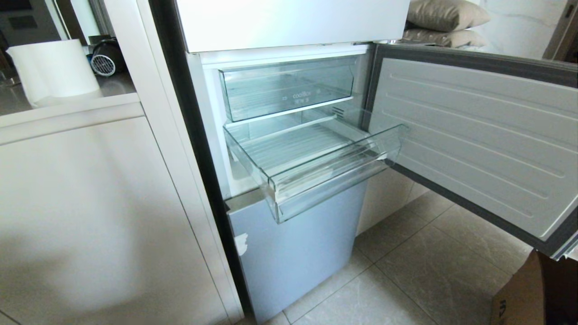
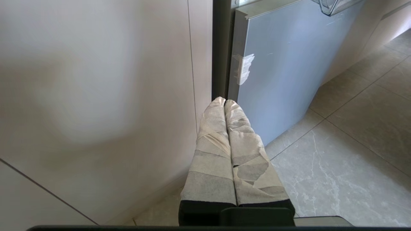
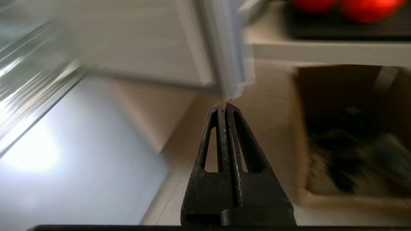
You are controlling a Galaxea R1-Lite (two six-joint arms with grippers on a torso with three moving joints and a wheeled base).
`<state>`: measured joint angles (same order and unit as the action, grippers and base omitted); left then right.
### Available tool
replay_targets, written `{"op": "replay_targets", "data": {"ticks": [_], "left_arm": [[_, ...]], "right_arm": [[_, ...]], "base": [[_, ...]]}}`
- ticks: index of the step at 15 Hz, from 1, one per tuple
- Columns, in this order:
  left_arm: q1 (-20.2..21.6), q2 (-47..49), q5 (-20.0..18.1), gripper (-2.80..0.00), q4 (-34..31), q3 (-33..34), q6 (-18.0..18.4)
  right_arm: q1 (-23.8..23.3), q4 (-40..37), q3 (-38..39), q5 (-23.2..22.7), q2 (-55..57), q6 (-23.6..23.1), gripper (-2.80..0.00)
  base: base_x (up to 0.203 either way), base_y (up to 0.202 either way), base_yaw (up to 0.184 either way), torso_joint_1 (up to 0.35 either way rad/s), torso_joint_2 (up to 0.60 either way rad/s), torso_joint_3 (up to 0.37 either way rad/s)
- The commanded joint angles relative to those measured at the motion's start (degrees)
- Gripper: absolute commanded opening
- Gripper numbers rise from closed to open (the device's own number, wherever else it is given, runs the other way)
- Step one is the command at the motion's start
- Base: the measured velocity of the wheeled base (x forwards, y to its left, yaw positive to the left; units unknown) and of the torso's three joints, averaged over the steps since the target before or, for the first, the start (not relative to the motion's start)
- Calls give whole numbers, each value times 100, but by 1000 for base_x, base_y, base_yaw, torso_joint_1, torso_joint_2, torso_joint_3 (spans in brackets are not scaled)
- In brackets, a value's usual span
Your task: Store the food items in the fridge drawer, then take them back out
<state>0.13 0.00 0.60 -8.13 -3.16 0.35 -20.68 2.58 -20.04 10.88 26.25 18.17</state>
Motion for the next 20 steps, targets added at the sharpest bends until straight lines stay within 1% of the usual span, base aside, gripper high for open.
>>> {"op": "replay_targets", "data": {"ticks": [1,2,4,6,8,10,13,16,20], "left_arm": [[4,9,2,-280,-4,-1,0],[4,9,2,-280,-4,-1,0],[4,9,2,-280,-4,-1,0],[4,9,2,-280,-4,-1,0],[4,9,2,-280,-4,-1,0],[4,9,2,-280,-4,-1,0],[12,9,2,-280,-4,-1,0],[4,9,2,-280,-4,-1,0],[4,9,2,-280,-4,-1,0]], "right_arm": [[-1392,467,-225,-452,1426,82,-280],[-1840,659,-300,-790,1850,96,0],[-2419,872,-475,-1213,2598,111,0],[-2649,1313,-550,-1395,3194,79,0],[-2764,1796,-632,-1427,3801,14,0],[-2990,2142,-823,-1436,4411,-192,0],[-3585,2622,-1182,-1444,5162,-608,0],[-4043,2978,-1528,-1448,5838,-789,0],[-4130,3632,-1811,-1469,6649,-813,0]], "base": [[0,0,0,0,0,0],[0,0,0,0,0,0],[0,0,0,0,0,0],[0,0,0,0,0,0],[0,0,0,0,0,0],[0,0,0,0,0,0],[0,0,0,0,0,0],[0,0,0,0,0,0],[0,0,0,0,0,0]]}}
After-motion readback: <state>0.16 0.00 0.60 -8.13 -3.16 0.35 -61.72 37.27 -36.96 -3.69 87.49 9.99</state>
